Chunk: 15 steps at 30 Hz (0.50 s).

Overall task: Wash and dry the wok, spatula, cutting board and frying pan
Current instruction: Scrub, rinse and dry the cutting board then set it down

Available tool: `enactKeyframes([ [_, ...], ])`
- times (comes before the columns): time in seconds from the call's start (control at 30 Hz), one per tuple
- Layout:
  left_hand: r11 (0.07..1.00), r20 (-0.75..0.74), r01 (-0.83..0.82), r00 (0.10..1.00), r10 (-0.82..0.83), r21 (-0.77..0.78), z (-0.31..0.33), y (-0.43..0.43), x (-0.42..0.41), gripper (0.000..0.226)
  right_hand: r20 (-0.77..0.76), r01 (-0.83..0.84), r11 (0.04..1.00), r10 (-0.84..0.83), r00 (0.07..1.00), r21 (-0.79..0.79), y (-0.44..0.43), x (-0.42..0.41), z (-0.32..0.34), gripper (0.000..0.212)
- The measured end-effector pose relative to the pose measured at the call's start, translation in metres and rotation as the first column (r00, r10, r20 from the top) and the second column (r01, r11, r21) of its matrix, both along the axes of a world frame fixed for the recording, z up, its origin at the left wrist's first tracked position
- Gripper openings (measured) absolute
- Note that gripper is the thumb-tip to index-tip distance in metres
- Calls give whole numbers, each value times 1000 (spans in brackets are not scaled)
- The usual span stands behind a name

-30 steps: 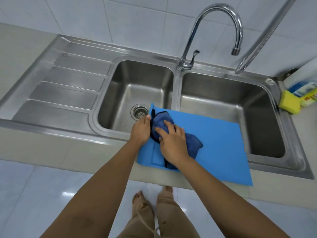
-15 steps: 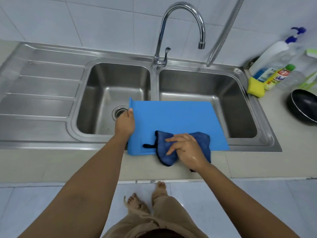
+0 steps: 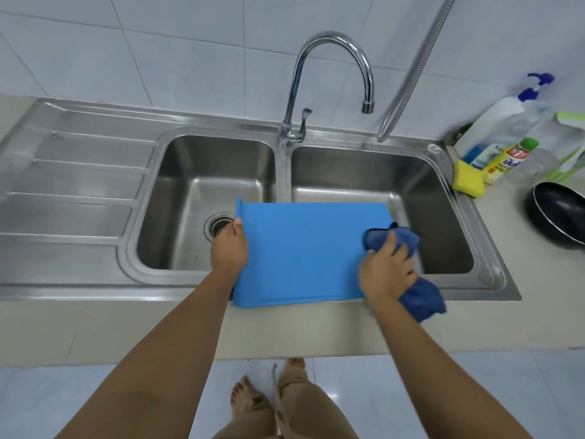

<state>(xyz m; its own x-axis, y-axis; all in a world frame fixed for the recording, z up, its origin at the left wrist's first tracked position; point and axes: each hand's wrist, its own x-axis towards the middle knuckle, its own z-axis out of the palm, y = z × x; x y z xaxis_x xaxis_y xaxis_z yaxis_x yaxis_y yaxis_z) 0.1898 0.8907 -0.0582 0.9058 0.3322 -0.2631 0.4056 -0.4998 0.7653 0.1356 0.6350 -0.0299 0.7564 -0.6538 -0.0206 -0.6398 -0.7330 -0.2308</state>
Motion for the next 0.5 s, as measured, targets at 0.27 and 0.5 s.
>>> enactKeyframes([
  [0.27, 998, 28, -40, 999, 41, -51, 0, -1, -1, 51, 10, -674, 706, 689, 725, 218, 130, -9, 13, 33],
  [0.5, 992, -12, 0, 1000, -2, -129, 2, 5, 2, 49, -76, -704, 711, 701, 709, -1, 21, 7, -8, 59],
])
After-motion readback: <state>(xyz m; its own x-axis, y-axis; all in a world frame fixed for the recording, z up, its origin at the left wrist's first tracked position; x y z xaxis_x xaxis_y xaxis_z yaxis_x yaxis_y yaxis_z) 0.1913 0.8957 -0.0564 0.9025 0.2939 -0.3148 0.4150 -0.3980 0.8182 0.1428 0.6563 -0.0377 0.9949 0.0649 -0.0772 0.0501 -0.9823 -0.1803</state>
